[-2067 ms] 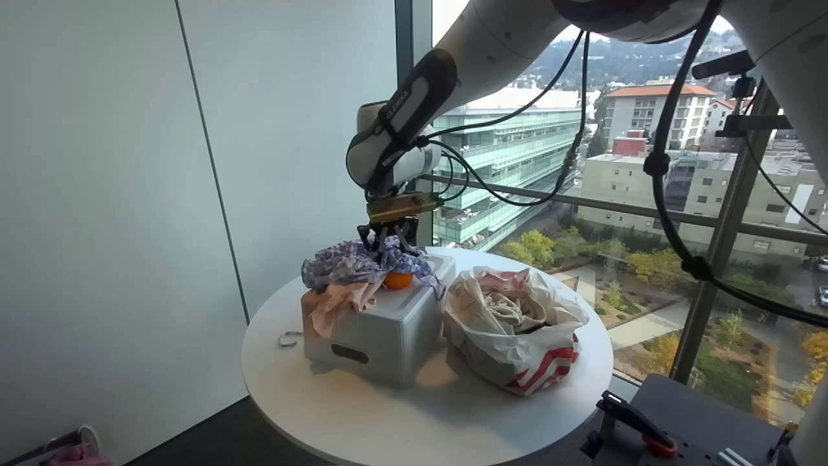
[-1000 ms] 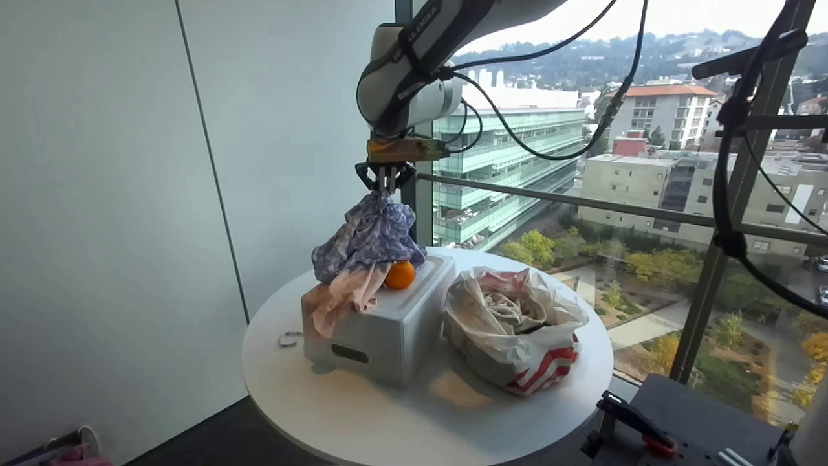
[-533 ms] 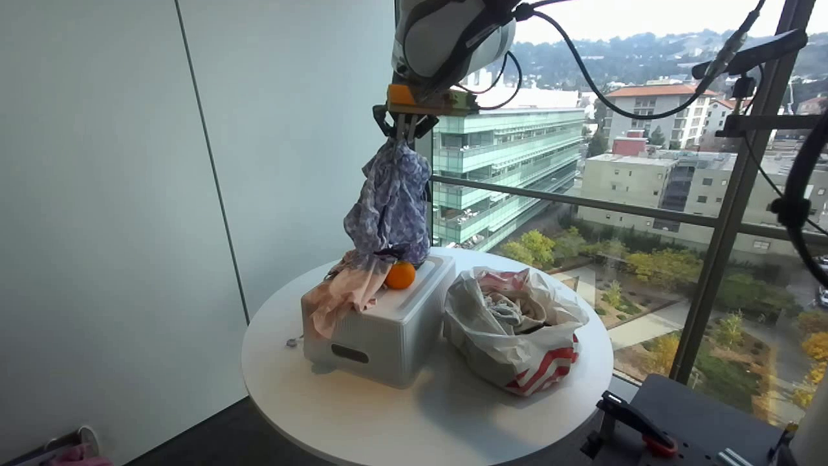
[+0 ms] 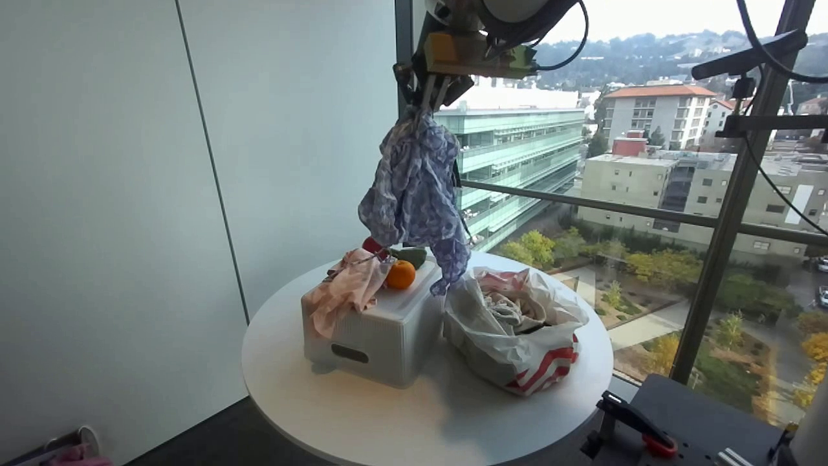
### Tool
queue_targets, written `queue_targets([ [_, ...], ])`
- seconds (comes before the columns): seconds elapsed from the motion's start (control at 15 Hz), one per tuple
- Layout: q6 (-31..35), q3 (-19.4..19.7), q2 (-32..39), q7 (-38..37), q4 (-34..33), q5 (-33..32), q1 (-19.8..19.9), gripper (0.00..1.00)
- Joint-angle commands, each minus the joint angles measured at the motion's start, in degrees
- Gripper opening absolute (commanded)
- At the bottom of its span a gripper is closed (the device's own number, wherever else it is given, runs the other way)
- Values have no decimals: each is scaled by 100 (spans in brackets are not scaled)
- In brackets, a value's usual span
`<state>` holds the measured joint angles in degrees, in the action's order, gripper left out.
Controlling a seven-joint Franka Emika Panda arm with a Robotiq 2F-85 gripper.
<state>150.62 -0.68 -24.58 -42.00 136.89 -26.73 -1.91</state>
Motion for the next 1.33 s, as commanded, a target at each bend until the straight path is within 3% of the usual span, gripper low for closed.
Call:
queue_targets([
  [0.0,-516,-174,-1115,1232,851,1181,-197,9],
  [0.27,-1422,-251,-1431,2120,1118,2068,-206,9],
  [0.47,-1852,-212,-1160,2712,1143,2420,-222,9],
  [0.8,-1532,-266,190,3267,1087,2447,-145,8],
  [1.27,-872,-187,2406,3735,476,2662,-173,9],
])
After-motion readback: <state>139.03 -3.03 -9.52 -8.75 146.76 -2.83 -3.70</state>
